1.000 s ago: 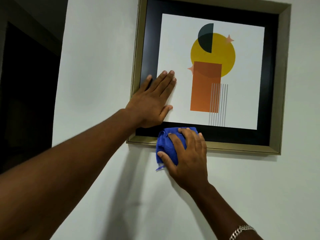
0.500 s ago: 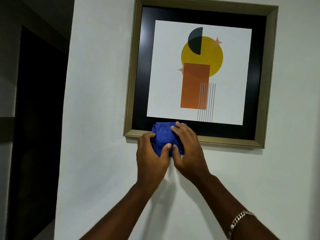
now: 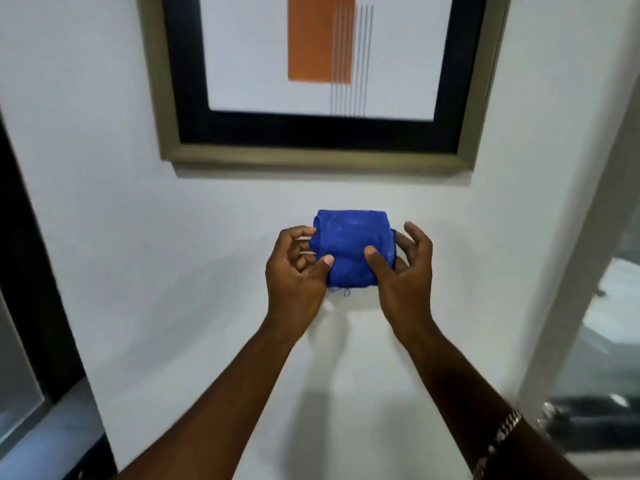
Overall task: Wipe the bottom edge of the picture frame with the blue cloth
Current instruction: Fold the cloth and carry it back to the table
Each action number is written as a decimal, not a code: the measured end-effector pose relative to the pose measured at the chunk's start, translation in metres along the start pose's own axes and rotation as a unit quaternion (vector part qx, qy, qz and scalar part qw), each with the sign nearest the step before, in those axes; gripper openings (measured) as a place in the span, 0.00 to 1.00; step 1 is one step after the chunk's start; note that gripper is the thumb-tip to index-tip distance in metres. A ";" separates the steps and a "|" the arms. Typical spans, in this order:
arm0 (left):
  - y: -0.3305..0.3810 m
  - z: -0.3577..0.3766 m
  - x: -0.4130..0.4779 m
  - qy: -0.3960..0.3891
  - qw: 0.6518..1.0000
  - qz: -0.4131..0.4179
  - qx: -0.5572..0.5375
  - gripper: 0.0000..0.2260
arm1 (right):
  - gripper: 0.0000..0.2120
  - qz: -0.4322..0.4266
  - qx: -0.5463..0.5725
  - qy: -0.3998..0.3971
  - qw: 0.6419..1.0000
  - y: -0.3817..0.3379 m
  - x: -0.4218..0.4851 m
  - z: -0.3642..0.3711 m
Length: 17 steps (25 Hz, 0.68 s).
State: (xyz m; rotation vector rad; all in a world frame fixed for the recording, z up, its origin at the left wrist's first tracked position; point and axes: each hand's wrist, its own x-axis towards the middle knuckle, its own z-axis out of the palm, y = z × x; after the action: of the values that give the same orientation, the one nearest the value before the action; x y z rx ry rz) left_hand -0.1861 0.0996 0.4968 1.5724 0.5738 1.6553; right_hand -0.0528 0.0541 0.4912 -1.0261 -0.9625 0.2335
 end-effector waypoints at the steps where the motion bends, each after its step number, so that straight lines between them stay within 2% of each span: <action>1: -0.016 0.011 -0.016 -0.010 1.000 -0.020 0.005 0.16 | 0.26 0.028 -0.012 0.007 1.000 0.015 -0.008 -0.017; 7: -0.136 0.074 -0.144 -0.052 0.971 -0.224 0.062 0.17 | 0.22 0.181 -0.165 0.030 0.969 0.138 -0.082 -0.132; 13: -0.253 0.115 -0.292 -0.125 0.911 -0.370 0.130 0.17 | 0.26 0.376 -0.185 0.071 0.905 0.255 -0.186 -0.240; 17: -0.326 0.135 -0.382 -0.180 0.870 -0.436 0.144 0.18 | 0.25 0.449 -0.221 0.085 0.862 0.333 -0.245 -0.301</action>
State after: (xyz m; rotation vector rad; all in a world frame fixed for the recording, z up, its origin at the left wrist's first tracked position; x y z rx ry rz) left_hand -0.0036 -0.0244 0.0260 1.4336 1.1496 0.5964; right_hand 0.1190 -0.0955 0.0330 -1.8561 -0.3066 0.7009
